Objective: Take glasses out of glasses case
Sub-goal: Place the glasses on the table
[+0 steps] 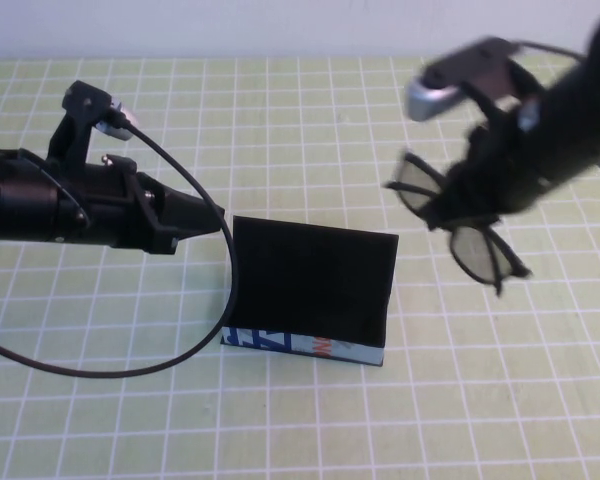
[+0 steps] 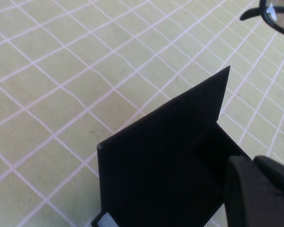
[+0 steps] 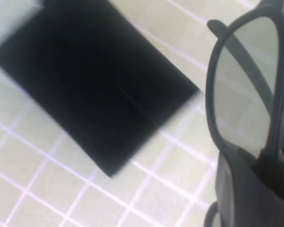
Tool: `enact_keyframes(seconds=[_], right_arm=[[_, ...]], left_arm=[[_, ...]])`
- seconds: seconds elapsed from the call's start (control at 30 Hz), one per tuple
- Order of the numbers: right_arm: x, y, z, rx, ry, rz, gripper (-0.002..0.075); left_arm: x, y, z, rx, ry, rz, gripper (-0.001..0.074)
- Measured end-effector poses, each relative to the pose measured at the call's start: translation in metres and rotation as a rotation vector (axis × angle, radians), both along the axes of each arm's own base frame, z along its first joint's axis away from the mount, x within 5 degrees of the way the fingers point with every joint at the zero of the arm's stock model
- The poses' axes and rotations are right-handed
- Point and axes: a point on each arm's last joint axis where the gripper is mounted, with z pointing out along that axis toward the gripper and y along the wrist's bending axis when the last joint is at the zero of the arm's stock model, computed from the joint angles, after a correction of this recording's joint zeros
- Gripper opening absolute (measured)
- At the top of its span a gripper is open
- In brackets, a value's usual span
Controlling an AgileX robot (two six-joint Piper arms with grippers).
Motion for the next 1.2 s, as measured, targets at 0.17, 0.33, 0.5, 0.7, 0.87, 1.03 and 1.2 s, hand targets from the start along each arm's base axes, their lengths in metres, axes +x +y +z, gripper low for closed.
enact_keyframes(seconds=[0.17,0.33,0.5,0.7,0.87,1.03,1.2], right_arm=[[-0.008,-0.033,-0.043,0.062,0.102,-0.251,0.0046],[-0.008,-0.034,-0.079,0.118,0.173,-0.341,0.0046],[0.005,-0.028,-0.108,0.129,0.211,-0.378,0.0046],[0.013,-0.025,-0.130,0.111,0.234,-0.388,0.0092],[0.015,-0.025,-0.131,0.115,0.222,-0.392,0.0220],[0.015,-0.025,-0.120,0.107,0.225,-0.372,0.0282],[-0.003,-0.030,-0.080,0.132,0.206,-0.356,0.0277]], left_arm=[[0.000,0.000,0.000,0.000,0.004,0.002,-0.0004],[0.000,0.000,0.000,0.001,0.003,0.005,-0.0004],[0.000,0.000,0.000,0.003,0.001,0.009,-0.0004],[0.001,0.001,0.000,0.003,0.002,0.012,-0.0004],[0.001,0.001,0.000,0.002,0.004,0.013,-0.0004],[0.004,0.002,-0.001,0.018,-0.010,0.049,-0.0004],[0.006,0.004,-0.001,0.023,-0.014,0.085,-0.0004]])
